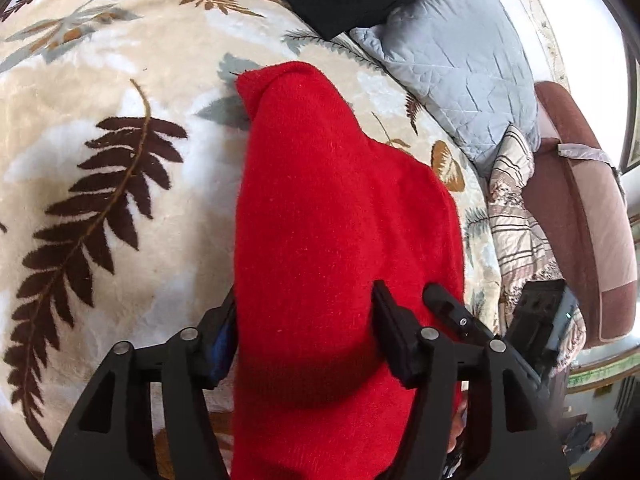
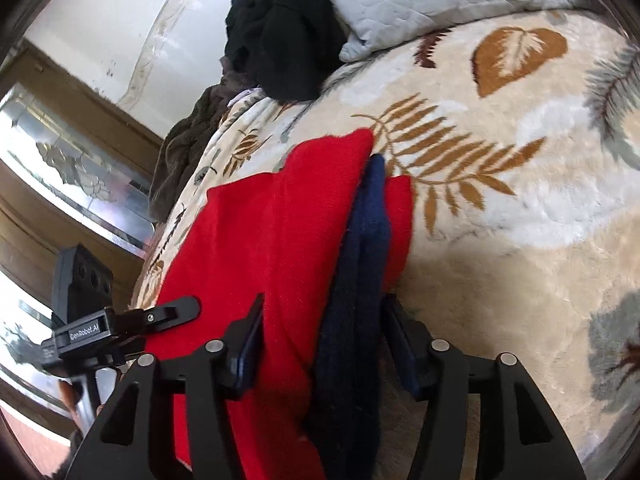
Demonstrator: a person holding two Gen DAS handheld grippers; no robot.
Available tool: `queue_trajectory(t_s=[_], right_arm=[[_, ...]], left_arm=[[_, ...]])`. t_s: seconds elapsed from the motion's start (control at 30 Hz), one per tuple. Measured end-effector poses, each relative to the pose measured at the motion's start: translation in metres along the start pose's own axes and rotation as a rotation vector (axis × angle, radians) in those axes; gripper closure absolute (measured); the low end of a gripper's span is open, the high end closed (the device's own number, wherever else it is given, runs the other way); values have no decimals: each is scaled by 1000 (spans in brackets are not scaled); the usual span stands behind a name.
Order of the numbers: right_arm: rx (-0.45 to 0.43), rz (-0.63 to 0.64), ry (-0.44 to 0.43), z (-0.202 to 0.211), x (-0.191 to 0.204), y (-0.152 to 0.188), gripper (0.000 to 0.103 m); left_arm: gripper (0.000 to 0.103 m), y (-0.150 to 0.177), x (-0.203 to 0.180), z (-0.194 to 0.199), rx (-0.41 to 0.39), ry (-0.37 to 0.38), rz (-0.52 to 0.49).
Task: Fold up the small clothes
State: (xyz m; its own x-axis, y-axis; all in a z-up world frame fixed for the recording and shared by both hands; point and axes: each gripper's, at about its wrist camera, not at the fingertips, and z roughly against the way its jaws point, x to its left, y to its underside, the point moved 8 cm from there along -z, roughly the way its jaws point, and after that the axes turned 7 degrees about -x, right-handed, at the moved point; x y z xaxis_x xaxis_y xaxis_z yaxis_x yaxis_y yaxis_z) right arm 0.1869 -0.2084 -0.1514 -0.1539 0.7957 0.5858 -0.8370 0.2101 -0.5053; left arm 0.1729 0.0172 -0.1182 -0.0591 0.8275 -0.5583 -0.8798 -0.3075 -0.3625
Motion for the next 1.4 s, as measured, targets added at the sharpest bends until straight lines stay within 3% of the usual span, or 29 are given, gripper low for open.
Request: queue_trajectory(t_s=[0.1, 0.17, 0.27, 0.33, 0.47, 0.53, 0.6, 0.7, 0.83, 0.93, 1.0, 1.03, 1.13, 1.27, 1.3, 1.4], right_arm=[[-78, -6, 25, 18, 2, -20, 44], [-141, 39, -10, 26, 18, -36, 44], [-175, 149, -26, 21, 44, -47, 53], [-169, 235, 8, 7, 52, -48, 69], [-73, 246, 156, -37, 16, -38, 81], [-87, 218, 126, -37, 10, -41, 84], [-65, 184, 108, -28, 8, -44, 84], [-74, 191, 24, 0, 25, -42, 77], [-55, 252, -54, 19, 46, -13, 68], [-7, 329, 77, 4, 32, 11, 70], [-30, 355, 122, 14, 41, 10, 70], [-34, 359, 129, 20, 47, 10, 65], [-58, 390, 100, 42, 61, 20, 63], [47, 340, 215, 28, 25, 51, 46], [42, 312, 221, 29, 20, 51, 36], [-10, 299, 311, 54, 16, 44, 28]], left_arm=[[45, -11, 0, 19, -41, 19, -13], [45, -27, -5, 31, -101, 30, -34], [45, -48, -17, 28, -137, 7, -81], [45, -57, -23, 12, -141, -58, -133], [43, -62, -11, -35, -101, -254, -225], [42, -60, 3, -55, -36, -237, -162], [43, -65, 8, -46, -37, -182, -93], [46, -65, 11, -21, -41, -164, -80], [42, -36, -1, 16, -92, -161, -226], [26, -11, -1, 14, -134, -239, -314], [25, -10, -2, 13, -153, -266, -329], [26, -12, -3, 18, -147, -271, -314], [27, -5, -12, 43, -153, -219, -290], [23, 29, -9, 34, -156, -288, -384], [19, 34, -7, 33, -168, -299, -385], [19, 42, -4, 47, -170, -290, -337]])
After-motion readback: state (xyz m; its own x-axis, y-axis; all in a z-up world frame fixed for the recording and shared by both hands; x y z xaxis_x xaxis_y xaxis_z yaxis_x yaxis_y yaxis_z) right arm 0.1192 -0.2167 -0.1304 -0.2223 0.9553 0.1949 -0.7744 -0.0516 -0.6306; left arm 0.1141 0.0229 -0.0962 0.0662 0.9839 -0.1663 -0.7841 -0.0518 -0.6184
